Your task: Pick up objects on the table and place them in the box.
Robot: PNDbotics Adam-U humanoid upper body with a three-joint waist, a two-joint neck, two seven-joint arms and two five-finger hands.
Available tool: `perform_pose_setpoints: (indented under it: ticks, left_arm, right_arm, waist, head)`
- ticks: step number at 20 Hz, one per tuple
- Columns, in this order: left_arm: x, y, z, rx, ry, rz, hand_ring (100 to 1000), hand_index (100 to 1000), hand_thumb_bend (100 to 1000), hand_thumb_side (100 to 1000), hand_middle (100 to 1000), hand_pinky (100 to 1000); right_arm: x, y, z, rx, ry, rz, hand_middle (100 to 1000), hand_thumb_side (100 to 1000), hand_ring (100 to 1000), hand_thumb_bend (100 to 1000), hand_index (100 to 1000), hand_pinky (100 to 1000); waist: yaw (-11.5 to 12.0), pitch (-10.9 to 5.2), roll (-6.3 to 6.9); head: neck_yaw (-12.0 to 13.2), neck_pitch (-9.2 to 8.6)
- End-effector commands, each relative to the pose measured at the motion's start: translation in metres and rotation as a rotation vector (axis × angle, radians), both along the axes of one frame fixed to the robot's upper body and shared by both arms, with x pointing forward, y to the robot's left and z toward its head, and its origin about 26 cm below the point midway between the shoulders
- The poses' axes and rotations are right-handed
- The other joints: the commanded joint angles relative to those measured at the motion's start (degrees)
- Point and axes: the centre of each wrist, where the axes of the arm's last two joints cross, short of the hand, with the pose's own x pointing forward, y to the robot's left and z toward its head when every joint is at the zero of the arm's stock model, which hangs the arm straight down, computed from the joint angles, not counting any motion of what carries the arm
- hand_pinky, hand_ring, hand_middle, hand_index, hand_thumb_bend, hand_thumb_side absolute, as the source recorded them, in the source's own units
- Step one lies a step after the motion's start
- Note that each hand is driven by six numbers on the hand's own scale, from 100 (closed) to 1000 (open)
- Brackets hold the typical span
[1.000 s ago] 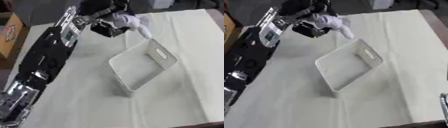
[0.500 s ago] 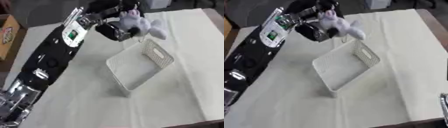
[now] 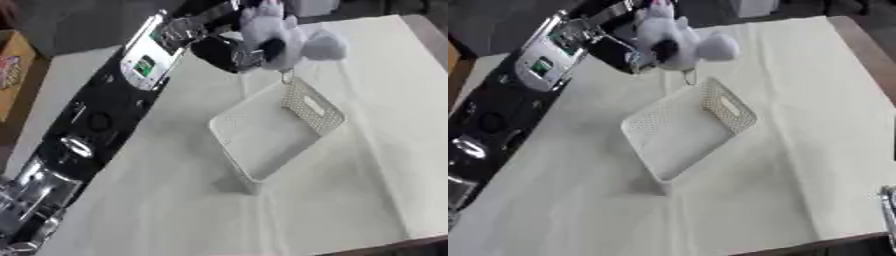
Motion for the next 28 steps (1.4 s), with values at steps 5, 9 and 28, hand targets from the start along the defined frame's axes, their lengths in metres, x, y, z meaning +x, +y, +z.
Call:
perform_pose_setpoints:
  ticks: [5,9,28]
  left_arm:
    - [-0.0045,0.0001,0.0190,0.166,-0.146,-0.152,100,273,100,532,100,100]
    - [-0.0049,0.0014,0.0200,0.164,-0.150,-0.149,148,384,100,466,225,100]
    - [-0.0073,0.0014,0.0245,0.191,-0.177,-0.137,857,754,100,531,866,938]
  right_arm:
    - [-0.0012,0.0005,0.0086,-0.008,-0.032,0.006,621,823,405,100,746,332]
    - [-0.0012,0.0004,0.0085,-0.008,-0.032,0.006,621,823,405,100,746,332]
    - [-0.0011,0.0011,0.0083,-0.009,-0.032,0.007,619,821,406,100,746,333]
  waist:
    - [-0.1,-0.84,-0.21]
    - [-0.1,-0.84,-0.19]
    - [0.2,-0.95,-0.27]
  head:
    - [-0.4,0.27]
    - [-0.5,0.30]
    - [-0.8,0.48]
